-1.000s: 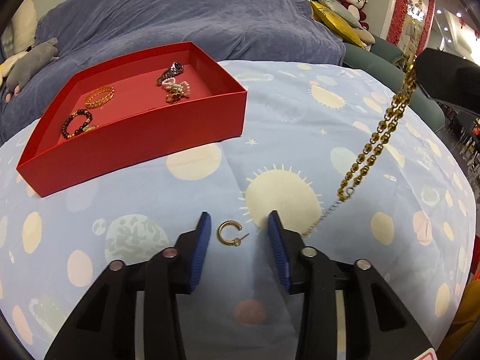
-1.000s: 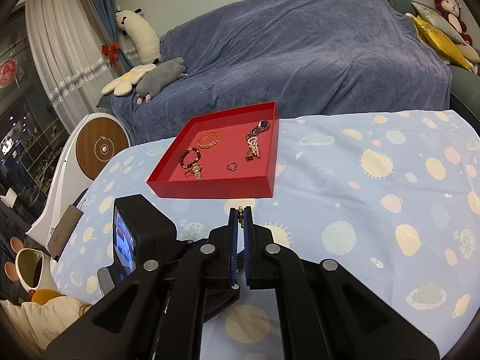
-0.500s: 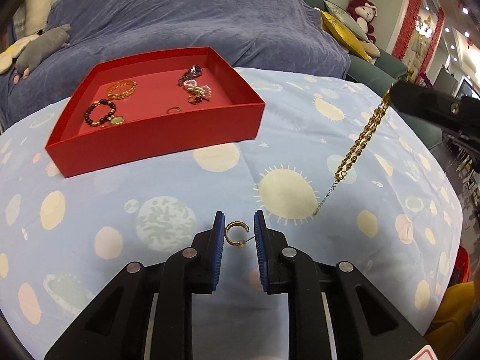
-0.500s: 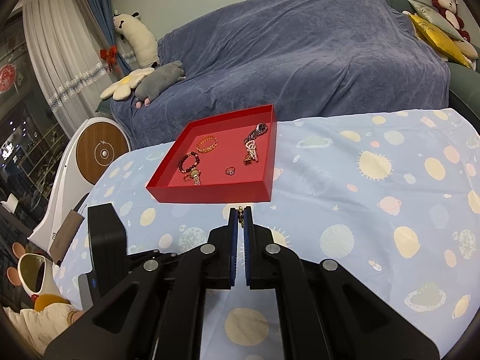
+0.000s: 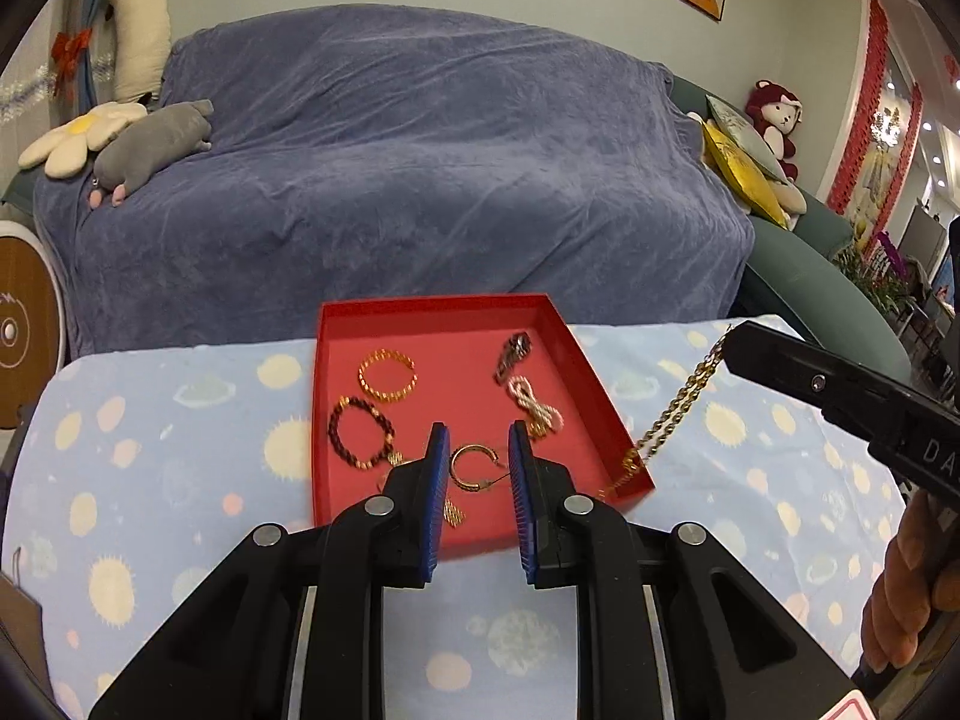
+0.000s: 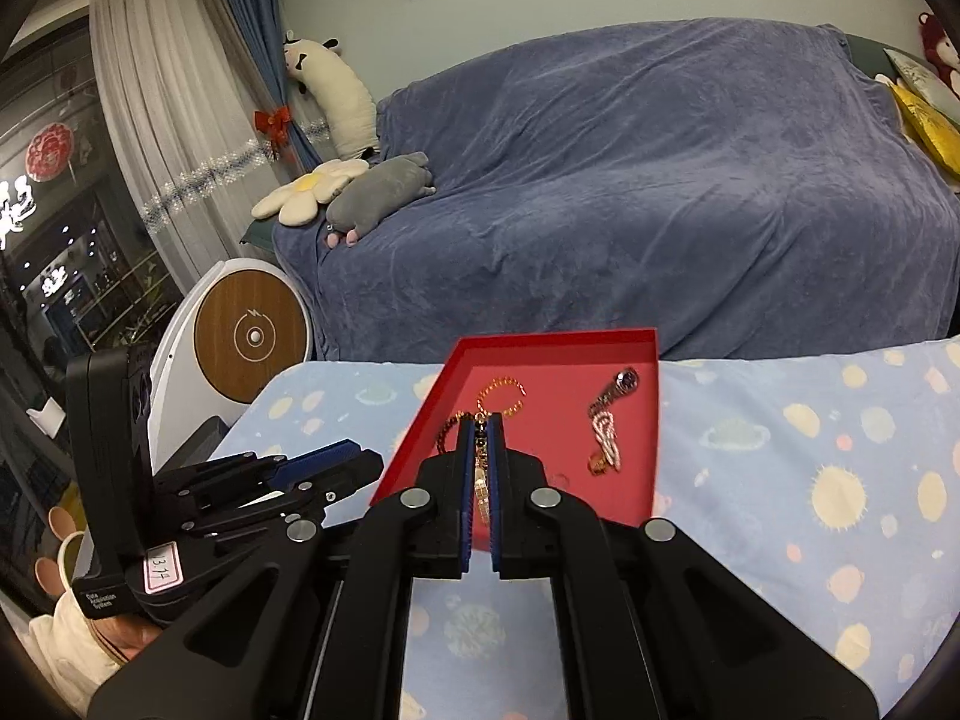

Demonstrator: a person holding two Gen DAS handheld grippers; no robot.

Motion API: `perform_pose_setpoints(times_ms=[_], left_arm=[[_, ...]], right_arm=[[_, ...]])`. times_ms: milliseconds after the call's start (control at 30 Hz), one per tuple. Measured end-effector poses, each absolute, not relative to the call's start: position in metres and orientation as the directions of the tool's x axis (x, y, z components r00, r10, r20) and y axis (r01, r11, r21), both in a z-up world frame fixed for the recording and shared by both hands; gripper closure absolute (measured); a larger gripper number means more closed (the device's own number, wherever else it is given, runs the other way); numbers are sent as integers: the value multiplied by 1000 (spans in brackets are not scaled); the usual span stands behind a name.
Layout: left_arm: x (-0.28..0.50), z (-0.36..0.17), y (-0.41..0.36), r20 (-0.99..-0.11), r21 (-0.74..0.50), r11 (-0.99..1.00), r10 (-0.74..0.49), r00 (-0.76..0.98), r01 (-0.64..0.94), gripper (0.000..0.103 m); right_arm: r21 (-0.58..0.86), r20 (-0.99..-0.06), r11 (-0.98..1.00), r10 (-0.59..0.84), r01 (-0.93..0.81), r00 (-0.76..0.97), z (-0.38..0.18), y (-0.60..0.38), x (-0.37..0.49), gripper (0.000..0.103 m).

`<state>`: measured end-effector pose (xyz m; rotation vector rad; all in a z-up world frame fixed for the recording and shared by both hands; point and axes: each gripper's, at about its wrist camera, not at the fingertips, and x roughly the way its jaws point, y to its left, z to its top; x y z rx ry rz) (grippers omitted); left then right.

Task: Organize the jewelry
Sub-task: 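Carry the gold chain and hoop earring into the red box with both tools, then open both tools to release the chain and earring inside the box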

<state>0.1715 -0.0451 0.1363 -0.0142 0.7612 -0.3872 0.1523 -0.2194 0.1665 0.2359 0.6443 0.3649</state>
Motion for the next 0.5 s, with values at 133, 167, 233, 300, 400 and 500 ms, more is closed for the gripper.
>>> perform_pose_setpoints(times_ms=[133, 167, 233, 300, 400, 500], left_arm=[[214, 120, -48, -685, -166, 940, -327, 651, 297, 86], [222, 114, -50, -691, -162, 944, -318, 649, 289, 86], [236, 102, -53, -700, -144, 949, -298, 649, 280, 86], [247, 91, -56, -709, -134, 953, -284, 645, 272, 86], [263, 77, -60, -722, -118, 959, -262, 640, 259, 86], [273, 65, -64, -730, -86, 964, -234, 642, 253, 86]], right_arm=[[328, -576, 917, 386, -229, 721, 150, -207, 197, 100], [325, -589, 921, 376, -217, 716, 143, -205, 208, 100], [310, -613, 930, 353, -197, 706, 128, -202, 224, 100], [304, -638, 936, 339, -179, 691, 112, -200, 239, 100], [291, -662, 943, 322, -164, 676, 92, -199, 253, 100], [289, -681, 946, 312, -149, 663, 75, -198, 264, 100]])
